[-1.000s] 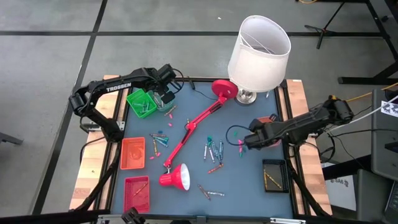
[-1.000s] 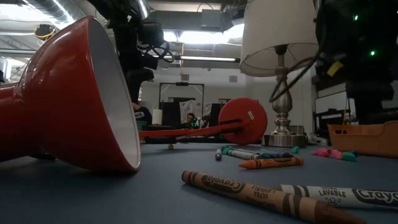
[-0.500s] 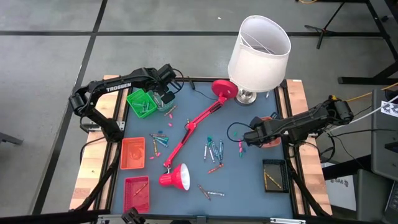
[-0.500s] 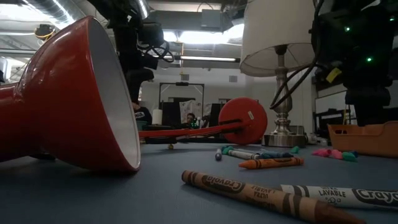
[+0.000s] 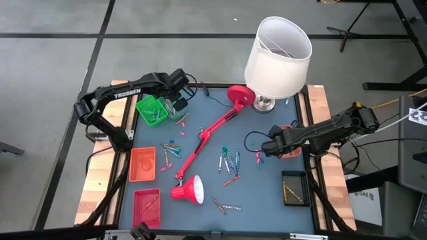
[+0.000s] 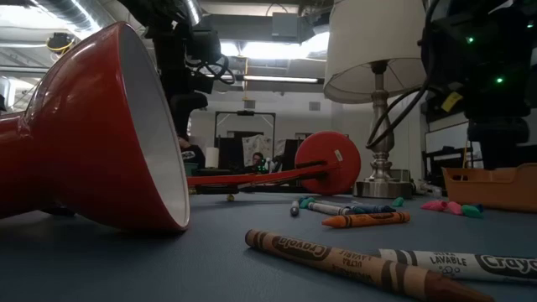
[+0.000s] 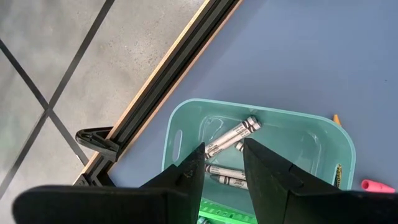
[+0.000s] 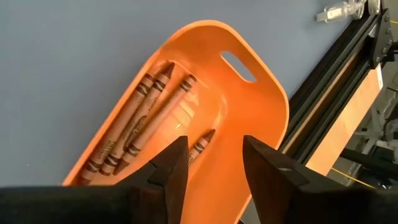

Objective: Sort crayons
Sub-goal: Put the top brown crayon into the right orange bin

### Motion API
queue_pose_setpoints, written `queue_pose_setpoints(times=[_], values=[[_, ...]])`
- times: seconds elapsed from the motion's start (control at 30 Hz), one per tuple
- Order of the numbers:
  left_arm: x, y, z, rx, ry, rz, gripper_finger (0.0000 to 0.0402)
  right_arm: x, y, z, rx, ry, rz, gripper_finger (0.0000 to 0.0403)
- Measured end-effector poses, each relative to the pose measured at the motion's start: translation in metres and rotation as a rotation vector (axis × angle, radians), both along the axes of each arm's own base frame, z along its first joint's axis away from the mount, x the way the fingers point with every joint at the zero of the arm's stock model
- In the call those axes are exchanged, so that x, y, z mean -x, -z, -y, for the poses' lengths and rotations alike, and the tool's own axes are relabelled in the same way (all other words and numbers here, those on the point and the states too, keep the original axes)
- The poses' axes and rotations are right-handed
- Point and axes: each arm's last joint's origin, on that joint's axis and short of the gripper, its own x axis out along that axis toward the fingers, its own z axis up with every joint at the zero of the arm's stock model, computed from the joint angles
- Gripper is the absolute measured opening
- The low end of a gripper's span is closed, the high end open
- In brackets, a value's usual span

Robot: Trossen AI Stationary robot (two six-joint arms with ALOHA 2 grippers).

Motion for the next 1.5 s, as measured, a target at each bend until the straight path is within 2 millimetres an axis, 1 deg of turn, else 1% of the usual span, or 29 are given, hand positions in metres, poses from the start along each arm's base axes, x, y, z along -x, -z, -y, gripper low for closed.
queue_pose_setpoints(times=[0.23, 0.33, 0.57, 0.73, 0.87, 1.07, 1.3, 1.37, 1.5], values=[[0.000, 0.000, 0.000, 0.000, 0.004, -0.002, 0.0094, 0.002, 0.000, 0.000, -0.011, 0.006, -0.020, 0.0149], [-0.001, 0.000, 0.001, 0.027, 0.020, 0.020, 0.0094, 0.001, -0.002, 0.000, -0.017, 0.009, -0.020, 0.0149], [-0.012, 0.000, 0.007, 0.136, 0.207, 0.126, 0.0094, -0.006, -0.012, -0.002, -0.027, 0.009, 0.009, 0.0149], [-0.019, 0.000, 0.017, 0.142, 0.281, 0.123, 0.0094, -0.009, -0.016, -0.003, -0.030, 0.008, 0.028, 0.0149], [-0.024, 0.001, 0.032, 0.174, 0.334, 0.101, 0.0094, -0.009, -0.016, -0.003, -0.031, 0.008, 0.035, 0.0149], [-0.030, 0.004, 0.062, 0.321, 0.451, 0.063, 0.0094, -0.010, -0.016, -0.003, -0.032, 0.009, 0.037, 0.0149], [-0.025, 0.009, 0.104, 0.472, 0.540, -0.097, 0.0094, -0.010, -0.016, -0.003, -0.032, 0.010, 0.039, 0.0149], [-0.022, 0.015, 0.115, 0.496, 0.547, -0.139, 0.0094, -0.010, -0.017, -0.002, -0.021, 0.006, 0.041, 0.0149], [-0.013, 0.035, 0.131, 0.537, 0.553, -0.223, 0.0094, -0.010, -0.017, -0.002, -0.001, 0.000, 0.045, 0.0149]])
